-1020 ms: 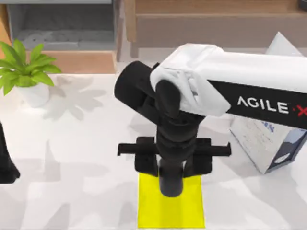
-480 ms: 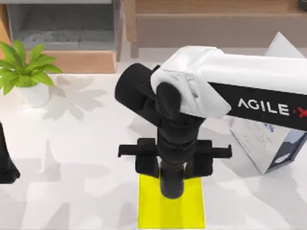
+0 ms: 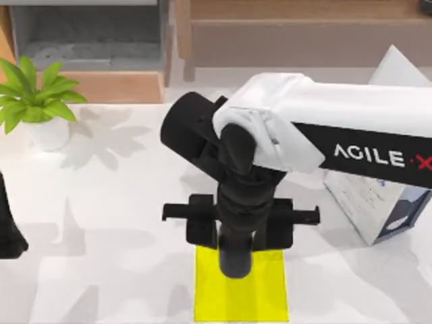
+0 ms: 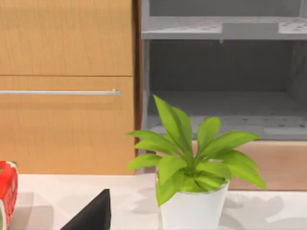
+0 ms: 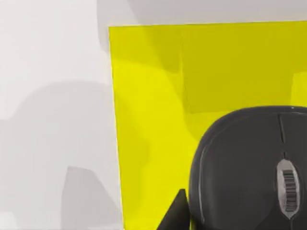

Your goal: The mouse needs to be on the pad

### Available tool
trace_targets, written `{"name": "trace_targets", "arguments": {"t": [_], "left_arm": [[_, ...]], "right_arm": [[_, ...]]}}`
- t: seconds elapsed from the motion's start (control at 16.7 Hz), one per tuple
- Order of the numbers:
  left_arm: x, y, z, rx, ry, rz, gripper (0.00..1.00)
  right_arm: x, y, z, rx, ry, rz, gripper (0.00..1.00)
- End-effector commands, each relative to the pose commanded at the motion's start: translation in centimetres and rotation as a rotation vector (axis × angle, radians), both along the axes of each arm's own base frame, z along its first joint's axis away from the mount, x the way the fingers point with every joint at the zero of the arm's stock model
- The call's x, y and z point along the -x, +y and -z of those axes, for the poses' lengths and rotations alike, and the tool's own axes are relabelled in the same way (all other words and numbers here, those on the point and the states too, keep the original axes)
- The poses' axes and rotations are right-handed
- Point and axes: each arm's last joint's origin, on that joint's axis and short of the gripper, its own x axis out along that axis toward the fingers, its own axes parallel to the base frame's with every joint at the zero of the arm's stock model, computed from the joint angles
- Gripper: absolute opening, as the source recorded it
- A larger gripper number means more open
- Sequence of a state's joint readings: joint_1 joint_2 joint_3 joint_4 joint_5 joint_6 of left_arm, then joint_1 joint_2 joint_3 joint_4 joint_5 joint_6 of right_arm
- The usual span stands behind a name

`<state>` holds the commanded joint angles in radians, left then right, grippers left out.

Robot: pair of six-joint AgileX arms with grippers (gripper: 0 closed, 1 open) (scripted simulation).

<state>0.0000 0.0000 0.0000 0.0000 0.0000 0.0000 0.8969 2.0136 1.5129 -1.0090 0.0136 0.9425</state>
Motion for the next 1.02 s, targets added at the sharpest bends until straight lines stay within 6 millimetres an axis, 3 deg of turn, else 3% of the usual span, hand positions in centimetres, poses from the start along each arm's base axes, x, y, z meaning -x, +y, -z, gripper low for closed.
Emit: {"name": "trace_targets", "arguments": {"t": [0.6, 0.84, 1.02], "left_arm": [[0.0, 0.0, 0.0, 0.0, 0.0, 0.0, 1.0], [0.0, 0.0, 0.0, 0.0, 0.0, 0.0, 1.0], [0.0, 0.0, 0.0, 0.0, 0.0, 0.0, 1.0]], "right_arm": [[0.2, -0.3, 3.4, 0.035, 0.026, -0.001, 0.0], [0.2, -0.3, 3.4, 0.037, 0.027, -0.001, 0.0], [0.2, -0.3, 3.4, 0.037, 0.027, -0.001, 0.23]]}}
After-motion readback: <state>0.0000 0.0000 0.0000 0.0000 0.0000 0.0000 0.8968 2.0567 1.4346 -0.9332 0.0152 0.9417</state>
